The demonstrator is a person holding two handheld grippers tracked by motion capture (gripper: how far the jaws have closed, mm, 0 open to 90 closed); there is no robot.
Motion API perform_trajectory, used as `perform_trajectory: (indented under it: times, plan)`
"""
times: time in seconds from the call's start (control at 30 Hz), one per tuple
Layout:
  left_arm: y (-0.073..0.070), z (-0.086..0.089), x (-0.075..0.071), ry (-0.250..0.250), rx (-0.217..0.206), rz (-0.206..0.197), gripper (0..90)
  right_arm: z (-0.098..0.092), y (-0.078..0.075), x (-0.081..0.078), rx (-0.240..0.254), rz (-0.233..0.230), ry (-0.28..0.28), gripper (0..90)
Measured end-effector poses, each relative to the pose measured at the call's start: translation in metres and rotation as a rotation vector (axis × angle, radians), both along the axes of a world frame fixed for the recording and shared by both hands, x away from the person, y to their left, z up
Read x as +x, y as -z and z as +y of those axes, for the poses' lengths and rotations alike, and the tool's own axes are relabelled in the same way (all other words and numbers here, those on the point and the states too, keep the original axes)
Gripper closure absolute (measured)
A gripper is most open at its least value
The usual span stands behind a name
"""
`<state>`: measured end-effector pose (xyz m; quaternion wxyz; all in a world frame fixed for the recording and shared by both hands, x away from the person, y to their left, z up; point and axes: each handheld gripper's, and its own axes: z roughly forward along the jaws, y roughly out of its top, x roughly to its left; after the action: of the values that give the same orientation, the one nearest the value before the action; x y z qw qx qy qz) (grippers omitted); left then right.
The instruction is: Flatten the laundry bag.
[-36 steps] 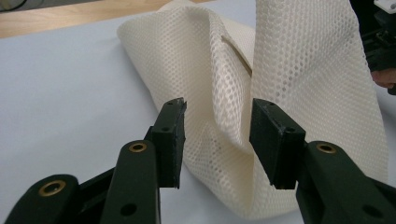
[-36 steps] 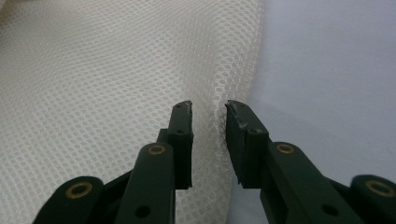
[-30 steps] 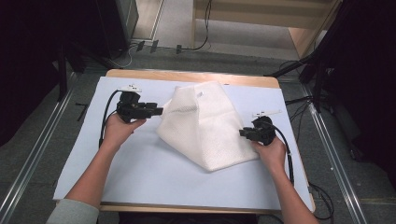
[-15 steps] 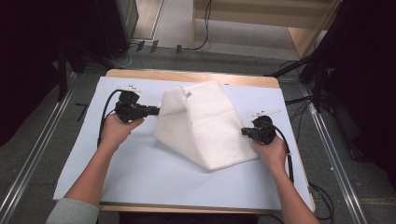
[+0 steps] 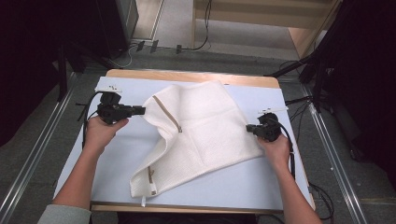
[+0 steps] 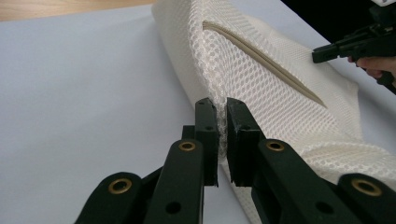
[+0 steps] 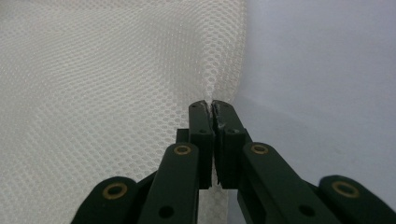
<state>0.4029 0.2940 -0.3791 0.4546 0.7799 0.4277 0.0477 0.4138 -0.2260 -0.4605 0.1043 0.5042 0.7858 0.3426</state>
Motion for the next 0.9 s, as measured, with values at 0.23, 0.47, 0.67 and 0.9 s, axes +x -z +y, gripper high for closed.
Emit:
perform_trajectory:
  times: [0.23,0.47,0.67,0.9]
  plan:
    - [0.003,0.013,-0.003,-0.038,0.016,0.008,85.4,-0.004,0.001,0.008,0.011,0.016,0.014,88.9]
    - [0.007,0.044,-0.005,-0.104,0.011,0.028,85.2,-0.009,-0.001,0.013,0.026,0.020,0.034,88.9]
    - [0.011,0.060,-0.007,-0.135,0.009,0.035,85.3,-0.014,-0.001,0.015,0.035,0.016,0.052,89.0]
    - [0.017,0.075,-0.006,-0.189,0.037,0.028,84.9,-0.016,0.000,0.016,0.007,0.011,0.060,89.2]
